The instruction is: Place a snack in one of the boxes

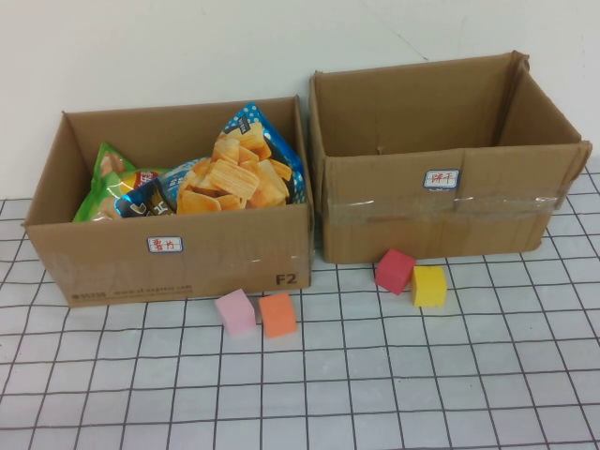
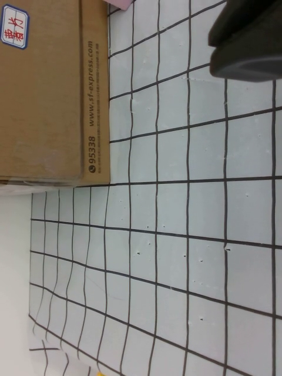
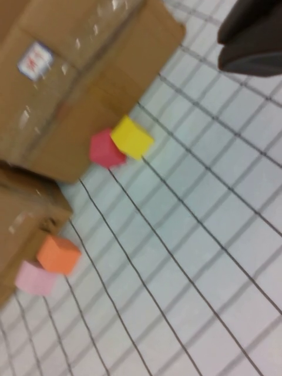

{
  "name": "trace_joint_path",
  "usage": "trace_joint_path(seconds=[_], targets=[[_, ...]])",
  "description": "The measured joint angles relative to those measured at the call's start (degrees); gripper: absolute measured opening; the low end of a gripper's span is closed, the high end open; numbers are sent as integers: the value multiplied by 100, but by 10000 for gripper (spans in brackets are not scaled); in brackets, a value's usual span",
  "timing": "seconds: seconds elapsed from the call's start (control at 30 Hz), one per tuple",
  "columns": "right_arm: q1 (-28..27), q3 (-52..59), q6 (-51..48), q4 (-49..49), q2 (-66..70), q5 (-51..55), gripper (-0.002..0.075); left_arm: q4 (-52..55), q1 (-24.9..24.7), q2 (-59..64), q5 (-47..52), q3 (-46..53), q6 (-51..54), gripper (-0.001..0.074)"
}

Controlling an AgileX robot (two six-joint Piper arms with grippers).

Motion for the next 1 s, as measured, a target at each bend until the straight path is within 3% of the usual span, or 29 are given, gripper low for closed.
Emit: trace_joint_path(seconds=[0.17, 0.53, 0.7, 1.0], targets=[[-545, 368, 0, 34, -818, -232, 1, 0, 0, 0, 0, 0, 0, -1], [-1923, 1732, 89, 394, -1847, -1759, 1, 0, 0, 0, 0, 0, 0, -1], [-1950, 2357, 89, 551, -1868, -2210, 1, 2, 0, 0, 0, 0, 0, -1], [-1950, 2391, 412, 301, -1868, -2432, 1, 12, 0, 0, 0, 0, 0, -1]])
